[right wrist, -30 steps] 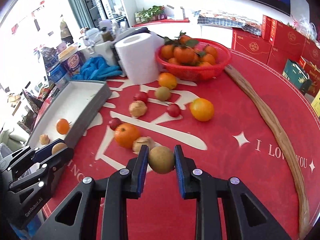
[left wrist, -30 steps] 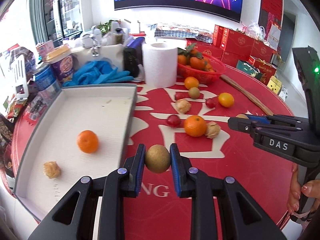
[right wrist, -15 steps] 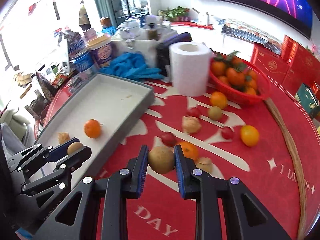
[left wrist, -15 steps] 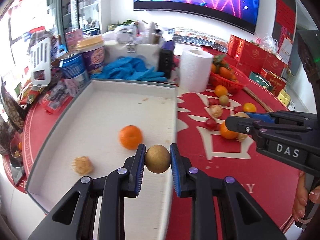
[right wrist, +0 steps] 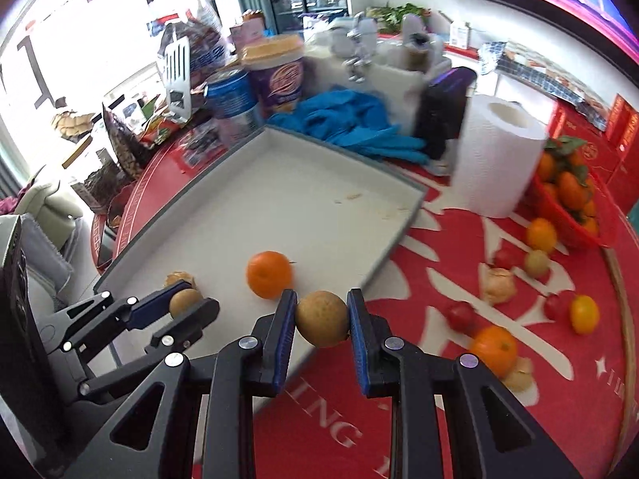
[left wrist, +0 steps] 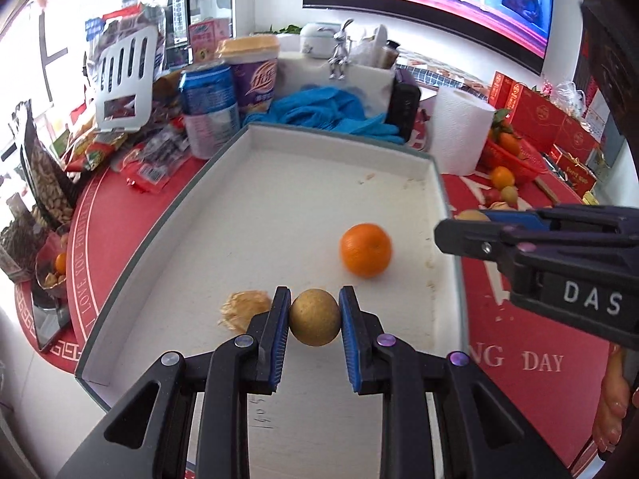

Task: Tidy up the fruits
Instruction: 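Lower both brown fruits into the white tray and open both tools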

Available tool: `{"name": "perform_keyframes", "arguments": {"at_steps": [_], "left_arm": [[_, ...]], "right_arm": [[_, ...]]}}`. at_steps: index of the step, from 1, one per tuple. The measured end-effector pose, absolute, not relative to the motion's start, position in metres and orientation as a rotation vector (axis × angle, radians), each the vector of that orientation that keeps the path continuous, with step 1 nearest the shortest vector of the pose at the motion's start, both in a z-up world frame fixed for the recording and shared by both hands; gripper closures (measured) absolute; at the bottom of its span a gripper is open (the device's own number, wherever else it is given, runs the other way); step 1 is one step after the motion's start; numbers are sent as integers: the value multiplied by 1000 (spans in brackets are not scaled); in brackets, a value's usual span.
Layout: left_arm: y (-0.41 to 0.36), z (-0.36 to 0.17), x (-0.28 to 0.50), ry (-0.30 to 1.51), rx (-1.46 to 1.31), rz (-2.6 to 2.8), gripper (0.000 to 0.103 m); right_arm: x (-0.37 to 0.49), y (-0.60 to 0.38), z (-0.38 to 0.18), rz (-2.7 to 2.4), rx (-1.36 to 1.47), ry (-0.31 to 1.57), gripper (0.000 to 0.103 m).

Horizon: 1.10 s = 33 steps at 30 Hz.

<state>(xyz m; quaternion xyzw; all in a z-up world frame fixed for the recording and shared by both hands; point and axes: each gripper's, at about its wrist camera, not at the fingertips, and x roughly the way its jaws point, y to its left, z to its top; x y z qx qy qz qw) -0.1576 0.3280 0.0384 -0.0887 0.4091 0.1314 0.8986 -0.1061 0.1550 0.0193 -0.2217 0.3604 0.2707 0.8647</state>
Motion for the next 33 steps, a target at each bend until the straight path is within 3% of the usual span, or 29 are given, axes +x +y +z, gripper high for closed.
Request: {"name": "perform_keyframes", "arguments": {"at_steps": [19, 20, 21, 22, 25, 29, 30, 31, 33], "left_arm": [[347, 17, -157, 884, -163, 302, 75], [346, 17, -157, 884, -161, 301, 73], [346, 17, -157, 885, -162, 298, 63], [346, 17, -157, 884, -167, 296, 45], [347, 23, -161, 844, -179, 308, 23], [344, 30, -162, 822, -152, 321, 21], [344, 31, -162, 823, -151, 320, 20], [344, 31, -162, 824, -153, 319, 20], [343, 31, -162, 828, -155, 314, 20]], "right_arm": [[-69, 191, 7, 552, -423, 816, 76], [-66, 194, 8, 551, -421, 815, 76], [-65, 195, 8, 550, -420, 815, 76], [-64, 196, 8, 550, -419, 815, 76], [-61, 200, 8, 548, -410, 818, 76], [-57, 200, 6, 551, -395, 840, 75], [-57, 200, 7, 552, -392, 844, 67], [-57, 199, 8, 553, -387, 843, 37], [-61, 194, 15, 555, -361, 805, 2]]}}
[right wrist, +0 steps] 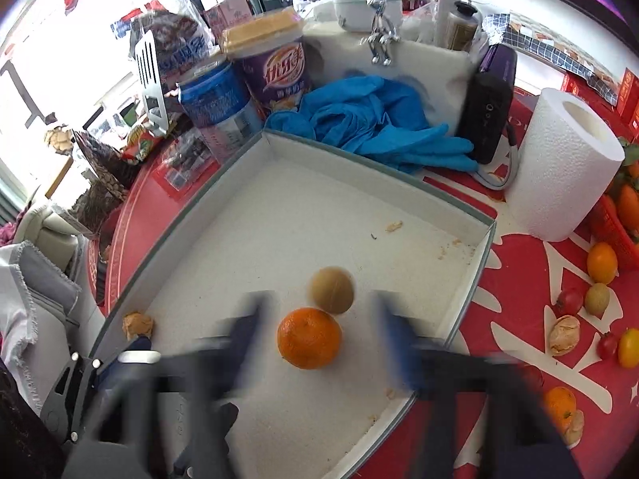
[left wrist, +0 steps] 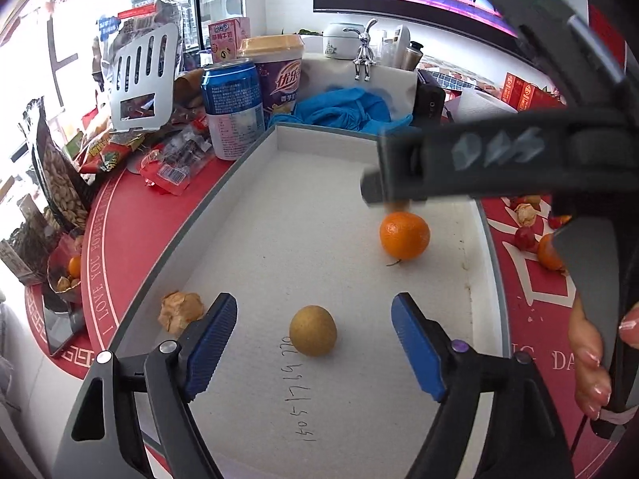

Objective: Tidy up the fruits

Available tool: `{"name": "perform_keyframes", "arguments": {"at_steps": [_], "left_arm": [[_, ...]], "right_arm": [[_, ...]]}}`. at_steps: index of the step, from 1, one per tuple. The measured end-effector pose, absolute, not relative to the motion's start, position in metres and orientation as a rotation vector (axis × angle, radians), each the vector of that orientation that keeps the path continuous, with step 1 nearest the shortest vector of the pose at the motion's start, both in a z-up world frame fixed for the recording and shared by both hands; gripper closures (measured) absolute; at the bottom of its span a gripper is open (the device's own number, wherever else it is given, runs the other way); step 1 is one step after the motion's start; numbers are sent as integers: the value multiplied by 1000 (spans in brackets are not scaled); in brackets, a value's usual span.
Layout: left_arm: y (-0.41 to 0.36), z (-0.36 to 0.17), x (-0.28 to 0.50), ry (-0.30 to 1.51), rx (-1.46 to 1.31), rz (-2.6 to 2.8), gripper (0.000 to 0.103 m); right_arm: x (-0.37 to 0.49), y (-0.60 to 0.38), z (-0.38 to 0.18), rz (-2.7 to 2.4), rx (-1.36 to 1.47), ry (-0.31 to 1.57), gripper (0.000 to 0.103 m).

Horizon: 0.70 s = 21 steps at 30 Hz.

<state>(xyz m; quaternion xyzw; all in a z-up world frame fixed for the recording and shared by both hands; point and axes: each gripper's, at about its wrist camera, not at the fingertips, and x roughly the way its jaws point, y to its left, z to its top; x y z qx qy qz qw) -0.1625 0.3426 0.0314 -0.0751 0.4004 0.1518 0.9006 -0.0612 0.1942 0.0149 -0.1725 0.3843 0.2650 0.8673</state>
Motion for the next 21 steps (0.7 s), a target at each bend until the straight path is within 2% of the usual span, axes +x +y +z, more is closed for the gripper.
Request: {"name": "perform_keyframes", "arguments": {"at_steps": [10, 21], "left_arm": [[303, 52, -161, 807, -99, 222, 20], [195, 60, -144, 850, 7, -19, 20]], "right_arm": [[-74, 145, 42, 526, -260, 751, 1], [-90, 4, 51, 313, -68, 710, 1]]}}
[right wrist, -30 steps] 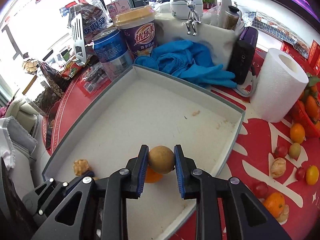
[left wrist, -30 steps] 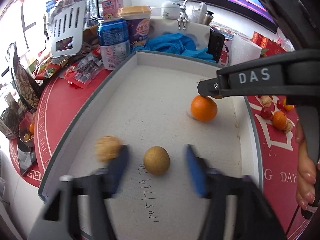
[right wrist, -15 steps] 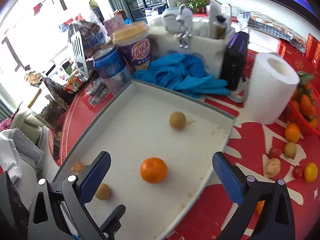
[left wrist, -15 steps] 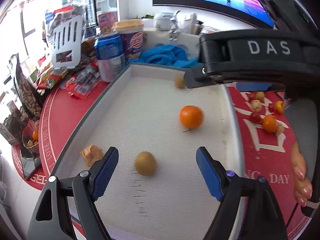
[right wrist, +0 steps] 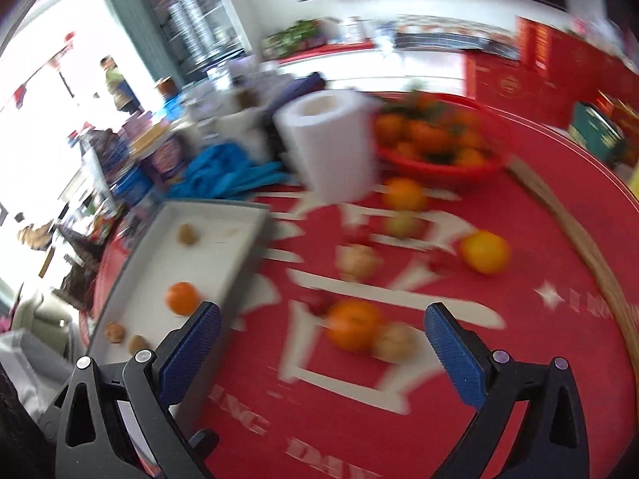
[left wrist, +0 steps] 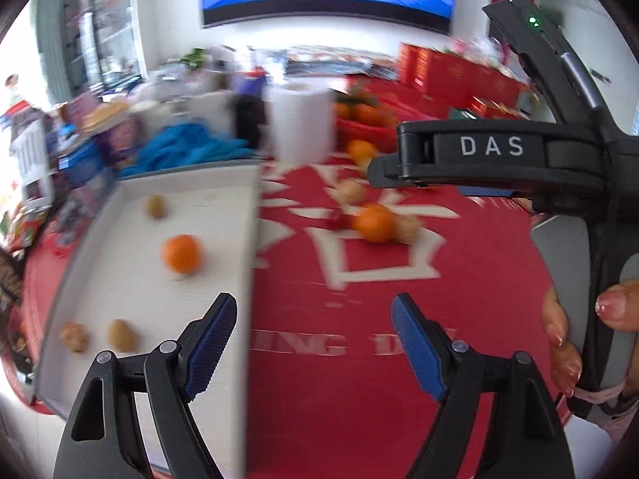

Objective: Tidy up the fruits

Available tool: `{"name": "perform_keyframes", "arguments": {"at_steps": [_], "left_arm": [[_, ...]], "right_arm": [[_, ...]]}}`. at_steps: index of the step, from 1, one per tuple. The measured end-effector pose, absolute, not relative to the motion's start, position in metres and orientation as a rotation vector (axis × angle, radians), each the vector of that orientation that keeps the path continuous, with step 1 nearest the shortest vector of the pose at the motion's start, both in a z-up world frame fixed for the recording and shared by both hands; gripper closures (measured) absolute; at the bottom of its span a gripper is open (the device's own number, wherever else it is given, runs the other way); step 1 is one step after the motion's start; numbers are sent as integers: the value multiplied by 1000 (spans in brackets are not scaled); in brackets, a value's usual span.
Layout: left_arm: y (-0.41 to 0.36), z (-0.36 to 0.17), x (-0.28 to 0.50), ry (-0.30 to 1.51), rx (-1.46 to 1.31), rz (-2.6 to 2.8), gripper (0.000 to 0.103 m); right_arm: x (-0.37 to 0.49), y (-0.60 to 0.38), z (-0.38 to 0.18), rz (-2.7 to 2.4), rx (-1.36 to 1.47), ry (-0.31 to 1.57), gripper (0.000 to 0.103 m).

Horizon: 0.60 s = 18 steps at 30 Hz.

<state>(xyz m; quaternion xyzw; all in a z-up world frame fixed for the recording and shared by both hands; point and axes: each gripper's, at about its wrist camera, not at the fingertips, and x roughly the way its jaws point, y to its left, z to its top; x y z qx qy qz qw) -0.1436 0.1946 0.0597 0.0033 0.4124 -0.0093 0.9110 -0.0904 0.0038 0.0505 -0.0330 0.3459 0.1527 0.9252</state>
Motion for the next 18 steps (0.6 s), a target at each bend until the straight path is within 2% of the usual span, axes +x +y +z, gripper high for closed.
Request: {"name": "perform_keyframes", "arguments": {"at_steps": [7, 14, 18], "left_arm": [[139, 26, -125, 929, 46, -32, 20], [135, 11, -108, 924, 39, 18, 18], [142, 7, -97, 936, -26, 18, 6]], "right_arm": [[-105, -78, 30, 92, -94, 706, 1], [-103, -127, 12, -20, -83, 699, 1], [-91, -121, 11, -50, -155, 694, 0]]}}
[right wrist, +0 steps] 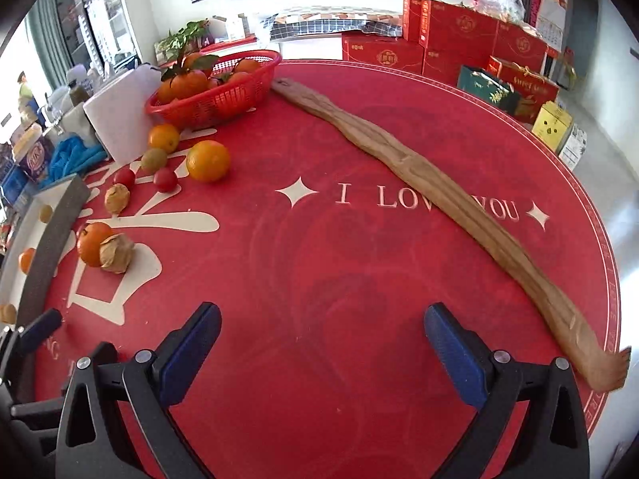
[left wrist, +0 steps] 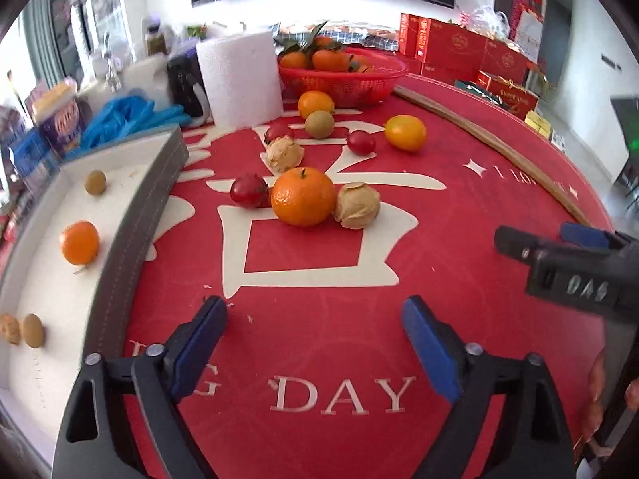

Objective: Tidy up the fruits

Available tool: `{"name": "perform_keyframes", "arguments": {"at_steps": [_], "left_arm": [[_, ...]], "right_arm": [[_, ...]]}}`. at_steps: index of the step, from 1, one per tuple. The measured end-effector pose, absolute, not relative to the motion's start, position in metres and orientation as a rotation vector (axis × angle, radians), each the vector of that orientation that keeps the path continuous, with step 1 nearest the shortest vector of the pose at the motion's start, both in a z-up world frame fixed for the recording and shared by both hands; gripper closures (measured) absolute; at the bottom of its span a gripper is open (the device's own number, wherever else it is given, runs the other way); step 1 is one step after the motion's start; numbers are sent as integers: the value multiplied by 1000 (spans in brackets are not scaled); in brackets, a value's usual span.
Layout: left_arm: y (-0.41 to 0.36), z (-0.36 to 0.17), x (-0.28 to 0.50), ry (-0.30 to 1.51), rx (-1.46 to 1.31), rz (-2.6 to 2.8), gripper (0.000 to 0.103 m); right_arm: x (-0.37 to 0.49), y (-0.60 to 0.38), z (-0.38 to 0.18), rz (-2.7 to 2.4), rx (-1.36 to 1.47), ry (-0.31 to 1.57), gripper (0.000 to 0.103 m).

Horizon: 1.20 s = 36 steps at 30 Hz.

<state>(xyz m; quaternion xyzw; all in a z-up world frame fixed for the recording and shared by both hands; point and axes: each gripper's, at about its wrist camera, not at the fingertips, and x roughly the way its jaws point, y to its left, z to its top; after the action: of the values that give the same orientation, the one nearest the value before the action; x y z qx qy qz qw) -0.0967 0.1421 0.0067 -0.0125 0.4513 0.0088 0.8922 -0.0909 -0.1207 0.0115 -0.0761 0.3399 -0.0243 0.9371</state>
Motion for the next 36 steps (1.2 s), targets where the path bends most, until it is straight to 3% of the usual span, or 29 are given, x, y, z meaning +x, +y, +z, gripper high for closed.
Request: {"name": "perform_keyframes", "arguments": {"at_steps": [2, 36], "left_arm": [[143, 4, -92, 952, -26, 22, 0], [141, 4, -89, 951, -20, 10, 0]], "right_arm": [[-87, -113, 9, -39, -178, 685, 0], [-90, -112, 5, -40, -177, 669, 0]]}}
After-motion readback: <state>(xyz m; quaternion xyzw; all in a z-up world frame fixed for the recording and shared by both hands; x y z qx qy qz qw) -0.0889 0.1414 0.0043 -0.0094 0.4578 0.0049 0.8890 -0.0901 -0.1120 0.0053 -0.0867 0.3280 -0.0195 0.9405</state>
